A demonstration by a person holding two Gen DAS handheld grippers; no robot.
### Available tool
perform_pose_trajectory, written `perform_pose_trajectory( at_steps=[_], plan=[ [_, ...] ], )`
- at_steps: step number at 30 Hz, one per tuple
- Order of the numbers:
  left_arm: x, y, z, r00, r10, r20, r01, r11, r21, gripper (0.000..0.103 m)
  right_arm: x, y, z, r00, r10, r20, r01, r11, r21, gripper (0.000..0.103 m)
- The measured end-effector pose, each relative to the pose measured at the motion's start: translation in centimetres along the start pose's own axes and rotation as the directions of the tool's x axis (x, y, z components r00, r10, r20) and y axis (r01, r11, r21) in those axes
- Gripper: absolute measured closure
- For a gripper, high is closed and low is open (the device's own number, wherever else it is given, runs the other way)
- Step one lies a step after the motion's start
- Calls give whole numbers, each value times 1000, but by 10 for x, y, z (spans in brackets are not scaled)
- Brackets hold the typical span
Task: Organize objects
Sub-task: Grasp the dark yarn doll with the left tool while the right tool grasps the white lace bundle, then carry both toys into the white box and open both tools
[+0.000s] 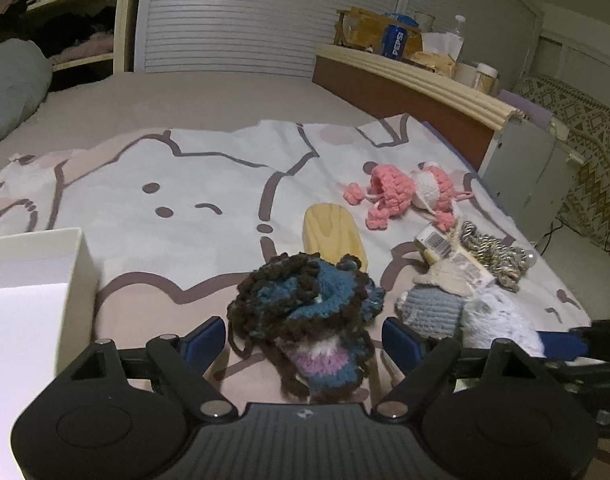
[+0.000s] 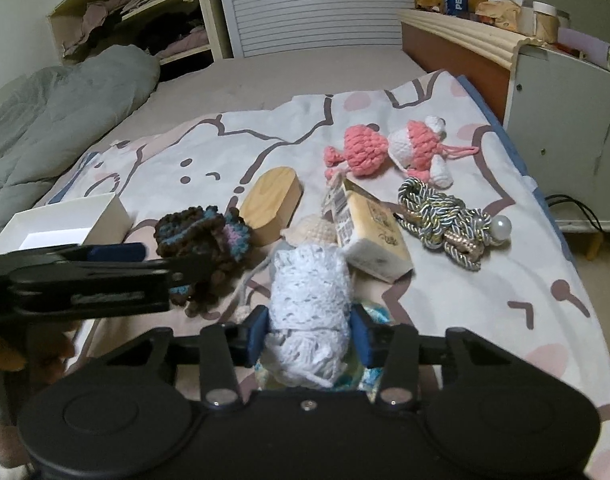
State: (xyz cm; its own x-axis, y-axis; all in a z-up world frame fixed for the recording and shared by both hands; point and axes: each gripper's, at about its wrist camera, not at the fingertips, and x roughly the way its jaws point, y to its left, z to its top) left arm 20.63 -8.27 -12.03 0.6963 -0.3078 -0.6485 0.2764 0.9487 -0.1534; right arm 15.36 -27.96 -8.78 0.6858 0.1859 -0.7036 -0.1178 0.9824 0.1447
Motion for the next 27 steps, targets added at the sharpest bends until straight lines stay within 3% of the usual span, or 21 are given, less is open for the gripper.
perform_pose_trajectory(
  at_steps=[2, 4, 6, 11, 18, 27],
  plan=[
    [9, 2, -1, 1000, 1, -6, -1, 1000, -9, 20, 1, -1, 0, 1000, 6, -2, -6, 1000, 3, 60],
    [16, 5, -3, 1000, 0, -17, 0, 999, -34, 30, 2, 0, 1, 1000, 11, -5, -11, 1000, 0, 60],
    [19, 8, -5, 1000, -4, -12, 3, 998, -63, 31, 3, 0, 0, 1000, 14, -7, -15, 1000, -6, 60],
    [17, 1, -6, 1000, 5, 5, -5, 1000, -26, 40, 3, 1, 0, 1000, 16, -5, -16, 1000, -10, 61],
    [-3, -5, 2, 1000, 24, 19, -24, 1000, -5, 43, -10, -1, 4, 999, 19, 35, -20, 1000, 13, 64],
    [-58, -10, 19, 998, 41, 46, -40, 999, -18, 43, -46, -4, 14, 991, 3, 134, -12, 998, 67, 64]
  ],
)
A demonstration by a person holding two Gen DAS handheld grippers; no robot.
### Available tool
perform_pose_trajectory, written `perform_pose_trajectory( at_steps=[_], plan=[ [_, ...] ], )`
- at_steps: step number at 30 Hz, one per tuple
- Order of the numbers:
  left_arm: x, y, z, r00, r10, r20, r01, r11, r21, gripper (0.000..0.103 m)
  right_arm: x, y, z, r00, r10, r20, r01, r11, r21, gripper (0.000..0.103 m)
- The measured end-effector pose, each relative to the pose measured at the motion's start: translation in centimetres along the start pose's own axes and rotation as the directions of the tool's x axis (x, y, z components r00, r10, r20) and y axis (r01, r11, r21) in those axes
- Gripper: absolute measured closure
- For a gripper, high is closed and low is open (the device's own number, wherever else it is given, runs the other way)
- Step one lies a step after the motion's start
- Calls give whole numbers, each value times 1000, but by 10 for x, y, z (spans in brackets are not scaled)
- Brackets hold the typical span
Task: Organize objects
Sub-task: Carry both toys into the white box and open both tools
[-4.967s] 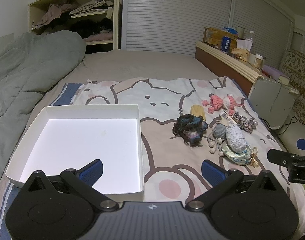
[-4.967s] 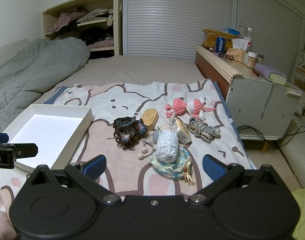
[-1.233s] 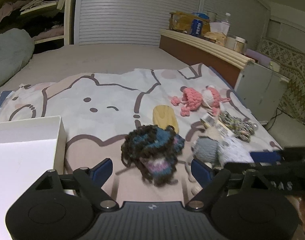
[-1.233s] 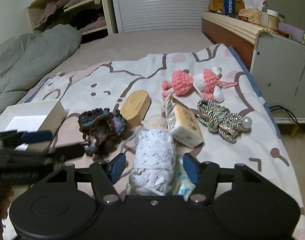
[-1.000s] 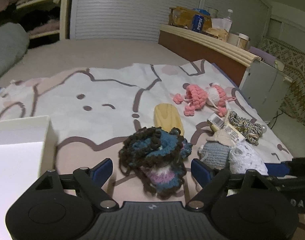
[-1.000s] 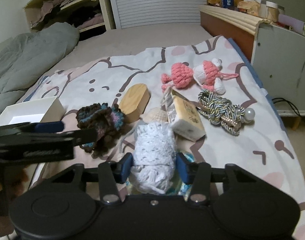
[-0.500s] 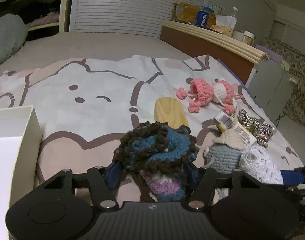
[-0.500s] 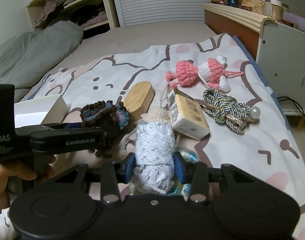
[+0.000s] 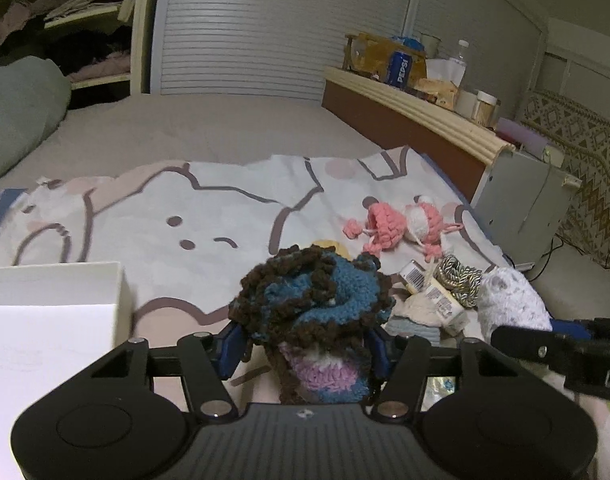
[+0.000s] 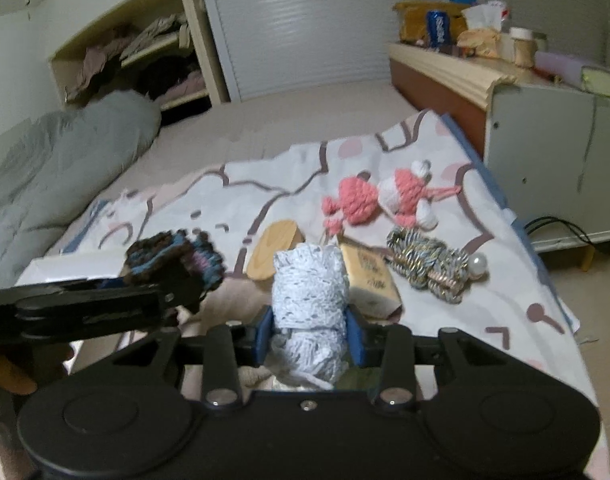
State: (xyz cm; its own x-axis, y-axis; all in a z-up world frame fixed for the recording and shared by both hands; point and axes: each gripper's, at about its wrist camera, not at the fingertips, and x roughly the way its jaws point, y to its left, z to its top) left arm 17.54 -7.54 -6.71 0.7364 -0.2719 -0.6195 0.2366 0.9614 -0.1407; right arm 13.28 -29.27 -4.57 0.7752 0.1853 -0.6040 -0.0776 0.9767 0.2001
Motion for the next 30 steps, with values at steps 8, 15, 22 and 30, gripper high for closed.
perform_pose_trajectory(
  at_steps=[8, 15, 22, 30],
  plan=[
    [-42, 3, 6, 1000, 13, 13, -12, 1000, -15, 42, -27, 2, 5, 998, -2, 59, 0, 999, 34, 64],
    [-74, 7, 5, 1000, 11, 26, -10, 999, -34, 42, -41, 8, 3, 997, -8, 75, 4, 999, 52, 64],
    [-95, 15, 1, 998, 46, 31, -44, 998, -35, 42, -49, 19, 0, 997, -25, 70, 22, 999, 32, 64],
    [-115, 29, -4, 997, 68, 38, -66, 997, -51, 42, -58, 32, -1, 997, -31, 67, 30, 999, 12, 64]
  ],
)
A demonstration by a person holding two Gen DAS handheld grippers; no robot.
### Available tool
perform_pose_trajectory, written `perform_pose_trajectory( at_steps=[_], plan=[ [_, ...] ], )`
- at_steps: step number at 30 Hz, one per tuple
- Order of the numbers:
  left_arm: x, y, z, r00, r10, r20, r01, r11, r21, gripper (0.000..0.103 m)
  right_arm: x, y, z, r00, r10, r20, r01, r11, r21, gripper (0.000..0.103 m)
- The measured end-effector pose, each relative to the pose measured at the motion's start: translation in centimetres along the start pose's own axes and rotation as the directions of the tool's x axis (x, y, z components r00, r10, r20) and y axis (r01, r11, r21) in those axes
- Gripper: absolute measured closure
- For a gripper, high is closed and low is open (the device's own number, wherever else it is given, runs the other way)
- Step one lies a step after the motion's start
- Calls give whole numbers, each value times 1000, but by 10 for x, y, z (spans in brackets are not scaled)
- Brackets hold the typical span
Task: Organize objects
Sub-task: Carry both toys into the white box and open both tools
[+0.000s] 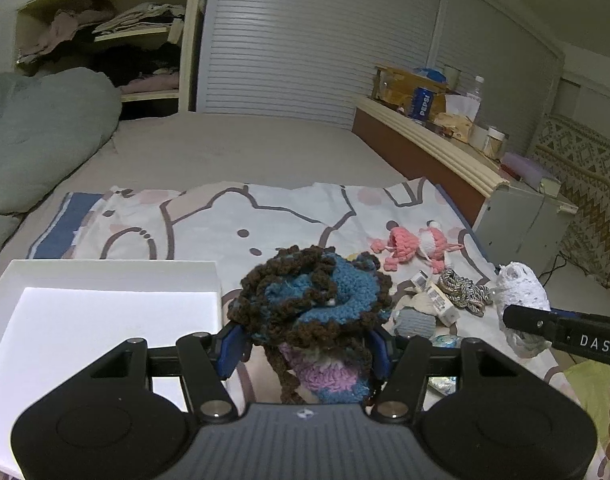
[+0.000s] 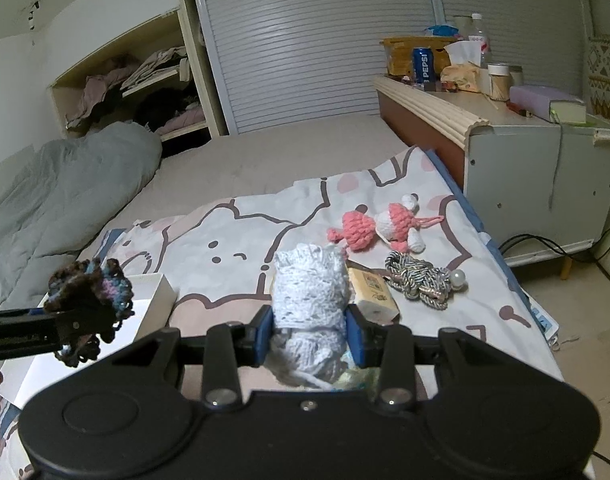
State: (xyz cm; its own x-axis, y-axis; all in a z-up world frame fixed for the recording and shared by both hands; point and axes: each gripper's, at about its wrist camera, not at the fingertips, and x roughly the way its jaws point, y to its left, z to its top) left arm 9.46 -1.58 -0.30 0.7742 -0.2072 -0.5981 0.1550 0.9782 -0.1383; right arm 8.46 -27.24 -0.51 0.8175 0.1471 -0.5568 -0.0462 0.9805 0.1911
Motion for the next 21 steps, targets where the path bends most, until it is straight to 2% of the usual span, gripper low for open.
perform_pose_trajectory(
  at_steps=[8, 12, 21],
  plan=[
    [-22, 25, 5, 999, 37, 27, -37, 999, -19, 41, -3, 21, 2, 1000, 6, -1, -6, 1000, -16, 64],
    [-33, 44, 3, 996, 83, 40, -82, 996, -25, 40, 0, 37, 2, 1000, 18, -6, -18, 1000, -23, 64],
    [-47, 93, -6, 985, 171, 12, -170, 983, -68, 39, 14, 87, -4, 997, 74, -38, -75, 997, -33, 64]
  ],
)
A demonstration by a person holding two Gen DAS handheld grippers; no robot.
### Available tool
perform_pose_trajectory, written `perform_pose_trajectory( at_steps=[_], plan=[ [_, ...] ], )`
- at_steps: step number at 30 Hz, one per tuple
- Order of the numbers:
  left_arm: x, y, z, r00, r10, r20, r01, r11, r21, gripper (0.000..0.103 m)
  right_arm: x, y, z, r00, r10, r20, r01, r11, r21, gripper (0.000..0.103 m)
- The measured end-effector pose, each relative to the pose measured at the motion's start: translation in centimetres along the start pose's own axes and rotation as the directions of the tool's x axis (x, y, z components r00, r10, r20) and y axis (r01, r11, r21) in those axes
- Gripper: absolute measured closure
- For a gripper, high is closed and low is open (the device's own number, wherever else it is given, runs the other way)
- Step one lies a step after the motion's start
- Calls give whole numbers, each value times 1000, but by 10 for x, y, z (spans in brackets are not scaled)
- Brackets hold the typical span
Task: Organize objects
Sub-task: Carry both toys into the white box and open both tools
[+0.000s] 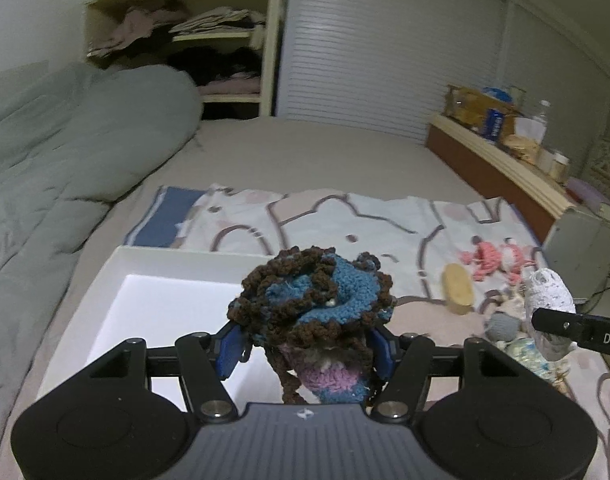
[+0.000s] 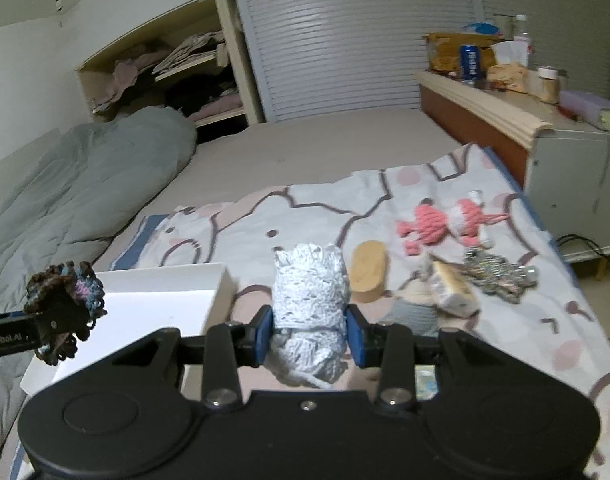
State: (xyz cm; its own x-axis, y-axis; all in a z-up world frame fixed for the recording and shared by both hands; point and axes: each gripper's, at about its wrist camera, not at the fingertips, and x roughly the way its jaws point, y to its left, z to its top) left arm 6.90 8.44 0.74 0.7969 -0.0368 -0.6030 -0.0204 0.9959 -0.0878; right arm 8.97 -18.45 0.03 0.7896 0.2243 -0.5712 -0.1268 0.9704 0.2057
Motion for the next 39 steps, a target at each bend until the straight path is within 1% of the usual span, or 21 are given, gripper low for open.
perform_pose_trajectory(
  at_steps=[4, 7, 10, 14, 18, 22, 27, 35, 37, 38, 39],
  plan=[
    [1, 21, -3, 999, 30, -14, -30, 999, -33, 39, 10, 24, -6, 999, 34, -19, -34, 999, -2, 64],
    [5, 33, -4, 998, 60, -27, -61, 997, -40, 39, 19, 41, -10, 998, 57, -39, -57, 998, 5, 64],
    [12, 47, -6, 995, 83, -54, -86, 995, -49, 39, 28, 56, -15, 995, 80, -61, -80, 997, 16, 64],
    [22, 63, -10, 992, 83, -100, -90, 994, -67, 39, 40, 75, -19, 990, 109, -90, -108, 994, 18, 64],
    [33, 74, -18, 984, 88, -157, -102, 991, -87, 39, 53, 94, -25, 983, 130, -130, -128, 992, 23, 63],
    [43, 77, -25, 974, 71, -213, -87, 994, -66, 39, 68, 107, -35, 970, 149, -194, -142, 989, 50, 63],
    [55, 76, -32, 960, 81, -267, -97, 994, -48, 39, 81, 115, -48, 956, 154, -251, -142, 988, 63, 63],
    [70, 64, -43, 937, 32, -349, -41, 999, -19, 39, 88, 114, -56, 942, 169, -290, -146, 984, 101, 63],
    [72, 62, -44, 933, 33, -359, -39, 999, -10, 38, 89, 114, -57, 940, 170, -297, -146, 984, 103, 63],
    [72, 61, -45, 931, 37, -362, -43, 999, -8, 36, 89, 114, -58, 939, 169, -300, -145, 984, 101, 62],
    [73, 61, -45, 930, 45, -364, -50, 999, -3, 35, 89, 114, -58, 938, 170, -302, -147, 984, 98, 59]
  ],
)
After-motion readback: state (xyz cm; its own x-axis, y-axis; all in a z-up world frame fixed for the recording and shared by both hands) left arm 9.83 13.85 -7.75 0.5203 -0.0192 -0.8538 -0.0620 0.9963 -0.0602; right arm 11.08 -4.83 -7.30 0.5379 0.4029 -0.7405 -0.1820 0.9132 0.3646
